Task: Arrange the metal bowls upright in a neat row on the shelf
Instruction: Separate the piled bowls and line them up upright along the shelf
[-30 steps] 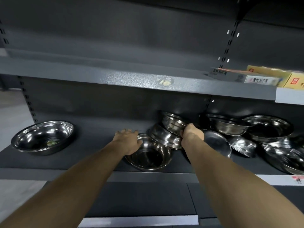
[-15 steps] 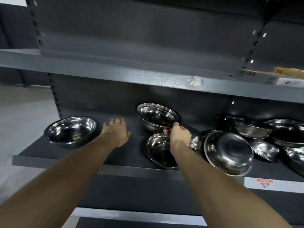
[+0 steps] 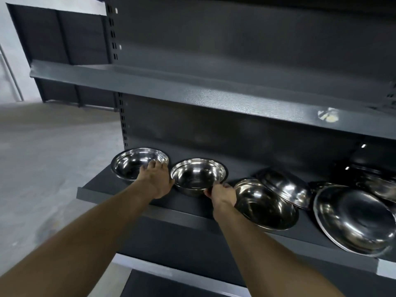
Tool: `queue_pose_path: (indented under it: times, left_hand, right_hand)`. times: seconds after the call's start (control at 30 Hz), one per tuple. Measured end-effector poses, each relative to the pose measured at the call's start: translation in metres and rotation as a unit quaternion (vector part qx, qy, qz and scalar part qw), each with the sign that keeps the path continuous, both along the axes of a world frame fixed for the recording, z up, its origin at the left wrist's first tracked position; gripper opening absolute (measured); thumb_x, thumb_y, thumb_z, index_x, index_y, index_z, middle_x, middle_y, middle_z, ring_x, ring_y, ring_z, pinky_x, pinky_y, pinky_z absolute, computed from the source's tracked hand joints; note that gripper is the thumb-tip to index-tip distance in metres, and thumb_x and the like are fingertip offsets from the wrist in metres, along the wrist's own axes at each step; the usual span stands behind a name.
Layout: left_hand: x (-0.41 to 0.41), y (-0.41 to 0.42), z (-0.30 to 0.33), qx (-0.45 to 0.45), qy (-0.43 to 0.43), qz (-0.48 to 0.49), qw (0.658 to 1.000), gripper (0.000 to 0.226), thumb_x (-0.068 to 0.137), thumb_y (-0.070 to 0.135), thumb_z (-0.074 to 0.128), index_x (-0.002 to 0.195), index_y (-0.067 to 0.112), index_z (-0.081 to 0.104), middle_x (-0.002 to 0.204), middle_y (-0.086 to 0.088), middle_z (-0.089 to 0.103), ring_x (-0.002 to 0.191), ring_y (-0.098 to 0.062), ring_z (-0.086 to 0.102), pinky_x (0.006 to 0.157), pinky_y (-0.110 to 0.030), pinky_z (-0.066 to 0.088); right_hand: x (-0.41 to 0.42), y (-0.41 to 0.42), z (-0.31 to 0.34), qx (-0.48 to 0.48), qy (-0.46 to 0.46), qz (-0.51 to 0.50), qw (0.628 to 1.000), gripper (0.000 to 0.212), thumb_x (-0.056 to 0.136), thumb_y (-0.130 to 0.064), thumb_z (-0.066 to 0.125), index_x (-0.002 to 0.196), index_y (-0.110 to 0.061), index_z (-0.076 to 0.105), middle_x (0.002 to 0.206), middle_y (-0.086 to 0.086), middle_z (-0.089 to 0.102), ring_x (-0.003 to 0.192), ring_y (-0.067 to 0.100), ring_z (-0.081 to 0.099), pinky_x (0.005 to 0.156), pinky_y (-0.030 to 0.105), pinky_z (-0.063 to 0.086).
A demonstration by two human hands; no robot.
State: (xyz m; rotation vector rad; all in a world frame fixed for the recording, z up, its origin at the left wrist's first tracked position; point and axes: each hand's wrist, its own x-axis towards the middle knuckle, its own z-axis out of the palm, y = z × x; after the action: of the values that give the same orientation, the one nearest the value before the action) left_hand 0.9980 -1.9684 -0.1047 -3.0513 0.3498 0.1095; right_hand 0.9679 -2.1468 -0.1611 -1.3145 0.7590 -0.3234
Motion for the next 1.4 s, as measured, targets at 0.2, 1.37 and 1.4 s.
queue_pose_path:
  times: [0.2, 1.37, 1.4]
  left_hand:
    - [0.003, -0.007, -0.001, -0.002, -0.002, -0.027, 1.0, 0.07, 0.101, 0.049, 0.033, 0.154, 0.004, 0.021, 0.161, -0.015, 0.022, 0.151, -0.032, 0.016, 0.121, -0.047, 0.02]
    - [-0.022, -0.172, -0.015, 0.006, 0.011, -0.209, 0.978, 0.063, 0.1, 0.052, 0.032, 0.149, 0.013, 0.034, 0.154, -0.01, 0.038, 0.147, -0.031, 0.024, 0.117, -0.05, 0.023]
    - [-0.023, -0.174, -0.018, 0.007, 0.012, -0.209, 0.978, 0.063, 0.1, 0.053, 0.032, 0.149, 0.013, 0.034, 0.154, -0.009, 0.038, 0.147, -0.031, 0.025, 0.117, -0.051, 0.023]
  right_hand:
    - [-0.006, 0.002, -0.007, -0.005, 0.02, -0.016, 1.0, 0.021, 0.093, -0.017, 0.054, 0.074, -0.01, 0.055, 0.066, 0.004, 0.067, 0.066, 0.025, 0.073, 0.06, 0.027, 0.049]
    - [-0.101, -0.181, 0.007, -0.197, 0.149, -0.132, 0.96, 0.031, 0.091, -0.025, 0.058, 0.113, -0.005, 0.066, 0.112, 0.016, 0.072, 0.108, 0.035, 0.064, 0.091, 0.03, 0.047]
    - [-0.103, -0.184, 0.002, -0.196, 0.152, -0.13, 0.96, 0.033, 0.09, -0.029, 0.06, 0.114, -0.006, 0.065, 0.113, 0.015, 0.071, 0.109, 0.034, 0.064, 0.092, 0.03, 0.047]
